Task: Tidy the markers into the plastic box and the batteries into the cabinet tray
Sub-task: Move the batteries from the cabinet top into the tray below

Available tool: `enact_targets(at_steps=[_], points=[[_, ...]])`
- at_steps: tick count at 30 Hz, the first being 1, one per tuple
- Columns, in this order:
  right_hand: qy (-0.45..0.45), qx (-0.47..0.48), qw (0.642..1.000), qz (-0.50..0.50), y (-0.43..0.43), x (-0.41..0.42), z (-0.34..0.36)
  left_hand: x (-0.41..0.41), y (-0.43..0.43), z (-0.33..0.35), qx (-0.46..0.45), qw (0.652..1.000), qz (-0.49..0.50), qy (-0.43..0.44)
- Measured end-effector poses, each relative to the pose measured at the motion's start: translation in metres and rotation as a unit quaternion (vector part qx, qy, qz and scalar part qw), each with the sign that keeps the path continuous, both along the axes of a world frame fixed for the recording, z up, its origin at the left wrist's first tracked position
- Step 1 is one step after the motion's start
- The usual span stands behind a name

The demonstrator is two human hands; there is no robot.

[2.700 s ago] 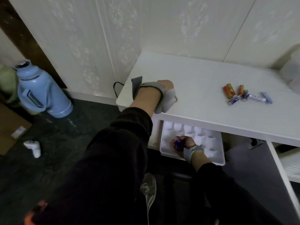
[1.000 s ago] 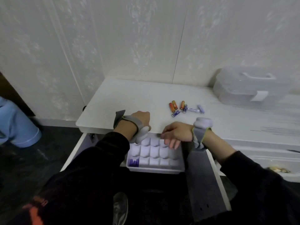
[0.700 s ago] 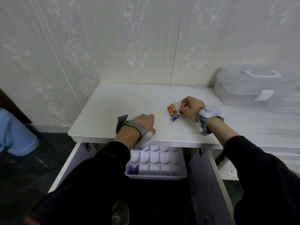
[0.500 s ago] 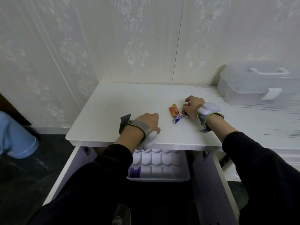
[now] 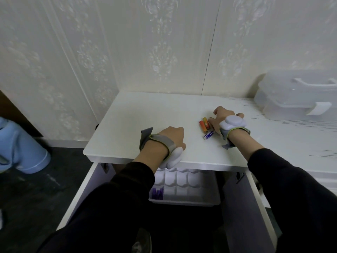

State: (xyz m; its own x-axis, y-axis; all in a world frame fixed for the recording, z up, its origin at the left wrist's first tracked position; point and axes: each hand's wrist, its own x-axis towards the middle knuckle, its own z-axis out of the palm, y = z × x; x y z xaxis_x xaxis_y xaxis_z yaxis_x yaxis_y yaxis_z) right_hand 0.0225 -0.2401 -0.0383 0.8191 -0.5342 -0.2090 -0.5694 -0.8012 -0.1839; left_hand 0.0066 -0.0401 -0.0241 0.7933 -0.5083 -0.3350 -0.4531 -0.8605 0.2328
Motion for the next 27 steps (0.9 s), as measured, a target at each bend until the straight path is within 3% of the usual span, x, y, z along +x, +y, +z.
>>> enact_targets(at_steps=[8, 17, 27], points=[[-0.084, 0.057, 0.994, 0.049, 0.019, 0.008, -0.009, -0.004, 0.011, 0.0, 0.002, 1.0, 0.005, -0.007], [0.013, 0.01, 0.98, 0.199, 0.042, 0.005, -0.002, -0.001, 0.026, 0.002, 0.009, 1.0, 0.018, -0.009], [0.027, -0.058, 0.971, 0.231, 0.049, 0.011, -0.008, -0.001, 0.034, 0.0, 0.009, 1.0, 0.023, -0.017]])
